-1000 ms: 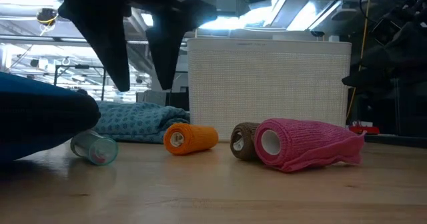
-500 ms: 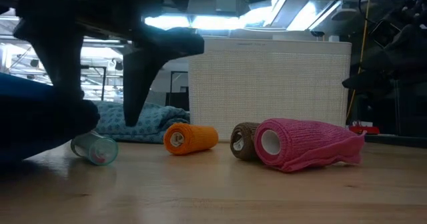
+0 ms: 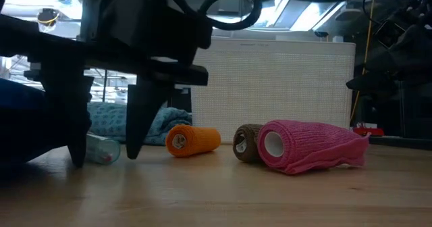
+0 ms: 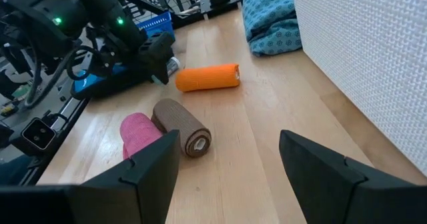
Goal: Pick & place medical supplies in basket/bin
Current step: Put the green pill bottle into the blue bin
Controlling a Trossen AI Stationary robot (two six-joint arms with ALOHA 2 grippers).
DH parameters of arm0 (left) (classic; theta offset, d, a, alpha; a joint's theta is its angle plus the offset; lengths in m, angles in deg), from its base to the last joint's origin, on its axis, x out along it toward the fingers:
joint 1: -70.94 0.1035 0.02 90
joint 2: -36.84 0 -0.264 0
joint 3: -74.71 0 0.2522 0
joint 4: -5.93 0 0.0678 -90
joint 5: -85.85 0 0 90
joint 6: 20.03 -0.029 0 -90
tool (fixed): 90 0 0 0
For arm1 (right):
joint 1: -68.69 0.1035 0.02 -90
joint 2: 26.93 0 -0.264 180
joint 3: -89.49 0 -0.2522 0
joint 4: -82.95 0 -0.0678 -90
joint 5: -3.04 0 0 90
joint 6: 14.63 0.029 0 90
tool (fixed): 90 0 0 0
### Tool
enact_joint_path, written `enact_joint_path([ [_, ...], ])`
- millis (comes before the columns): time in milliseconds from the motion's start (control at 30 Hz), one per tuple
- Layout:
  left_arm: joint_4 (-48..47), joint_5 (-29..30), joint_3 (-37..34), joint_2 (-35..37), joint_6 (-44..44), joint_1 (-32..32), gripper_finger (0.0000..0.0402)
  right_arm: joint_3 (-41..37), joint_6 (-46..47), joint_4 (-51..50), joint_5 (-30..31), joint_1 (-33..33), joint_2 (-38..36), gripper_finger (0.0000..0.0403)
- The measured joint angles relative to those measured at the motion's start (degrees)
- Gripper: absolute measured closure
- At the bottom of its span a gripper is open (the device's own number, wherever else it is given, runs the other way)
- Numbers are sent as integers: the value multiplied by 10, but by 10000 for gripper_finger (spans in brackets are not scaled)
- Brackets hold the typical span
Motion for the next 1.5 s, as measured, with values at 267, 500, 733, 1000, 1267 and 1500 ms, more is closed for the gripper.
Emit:
enact_joint_path([
  [267, -16, 7, 0, 0, 20, 15, 243, 0, 0, 0, 0, 0, 0, 147],
  [500, -21, -1, 0, 0, 26, 15, 293, 0, 0, 0, 0, 0, 0, 147],
  [733, -30, 43, 7, 2, 24, 17, 315, 0, 0, 0, 0, 0, 0, 147],
  [1000, -56, 130, 82, 3, 6, 32, 314, 0, 0, 0, 2, 0, 0, 147],
  [1267, -266, 134, 201, 10, 118, 37, 319, 0, 0, 0, 2, 0, 0, 147],
  [1500, -267, -33, 192, 85, 301, -10, 320, 0, 0, 0, -2, 0, 2, 147],
])
